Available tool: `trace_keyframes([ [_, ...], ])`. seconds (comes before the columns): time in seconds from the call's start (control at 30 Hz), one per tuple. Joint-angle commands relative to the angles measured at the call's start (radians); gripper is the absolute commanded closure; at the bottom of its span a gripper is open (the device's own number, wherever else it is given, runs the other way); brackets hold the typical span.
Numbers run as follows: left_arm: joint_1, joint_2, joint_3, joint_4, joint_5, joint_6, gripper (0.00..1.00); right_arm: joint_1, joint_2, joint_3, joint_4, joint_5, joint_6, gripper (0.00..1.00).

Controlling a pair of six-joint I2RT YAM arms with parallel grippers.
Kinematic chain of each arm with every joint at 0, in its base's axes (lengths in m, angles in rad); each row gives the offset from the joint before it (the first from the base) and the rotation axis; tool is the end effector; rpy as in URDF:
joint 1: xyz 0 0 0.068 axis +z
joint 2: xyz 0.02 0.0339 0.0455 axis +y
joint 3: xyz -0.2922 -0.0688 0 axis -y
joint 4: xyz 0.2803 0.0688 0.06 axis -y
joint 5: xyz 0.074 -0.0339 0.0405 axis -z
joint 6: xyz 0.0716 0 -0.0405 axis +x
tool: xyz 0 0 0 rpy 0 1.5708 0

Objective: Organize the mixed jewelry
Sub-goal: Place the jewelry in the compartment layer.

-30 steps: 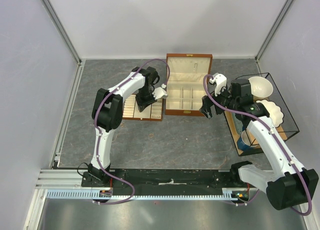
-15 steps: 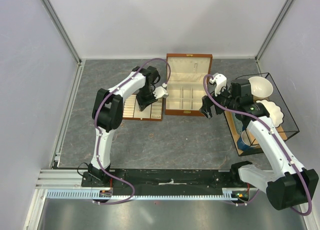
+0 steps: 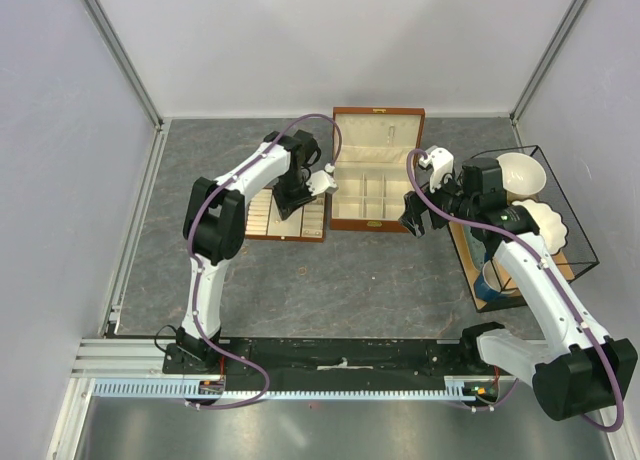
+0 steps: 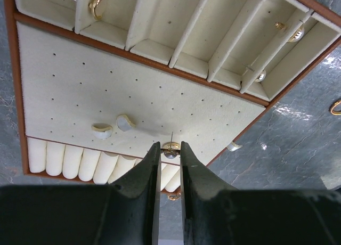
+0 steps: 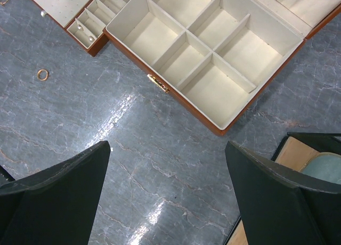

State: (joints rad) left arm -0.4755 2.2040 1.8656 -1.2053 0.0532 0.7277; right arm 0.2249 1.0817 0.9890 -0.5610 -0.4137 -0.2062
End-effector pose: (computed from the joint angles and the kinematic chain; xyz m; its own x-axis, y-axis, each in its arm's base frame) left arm 0.4260 -0.2237 0.1672 -0.3587 0.9318 -0.0556 0.9334 0.3581 -0.0217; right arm 0.2647 0.0901 0.3204 -0.4748 -0.3009 -0.8271 -0.6257 0.7762 0.0768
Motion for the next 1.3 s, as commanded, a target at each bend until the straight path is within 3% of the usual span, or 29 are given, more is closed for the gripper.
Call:
trace_keyframes([
  [0.0,-0.002,-0.063,-0.008,-0.019,-0.009,0.027,0.87,-0.002,-0.014,0.017,0.024,-0.017,-0.004,0.02],
  [0.43,0.014,-0.081,-0.048,0.004,-0.001,0.032,0.88,-0.002,-0.013,0.019,0.026,-0.019,-0.002,0.02],
  [1.27,0.015,-0.02,0.035,0.013,-0.027,0.024,0.88,-0.002,-0.003,0.027,0.024,-0.019,-0.002,0.02],
])
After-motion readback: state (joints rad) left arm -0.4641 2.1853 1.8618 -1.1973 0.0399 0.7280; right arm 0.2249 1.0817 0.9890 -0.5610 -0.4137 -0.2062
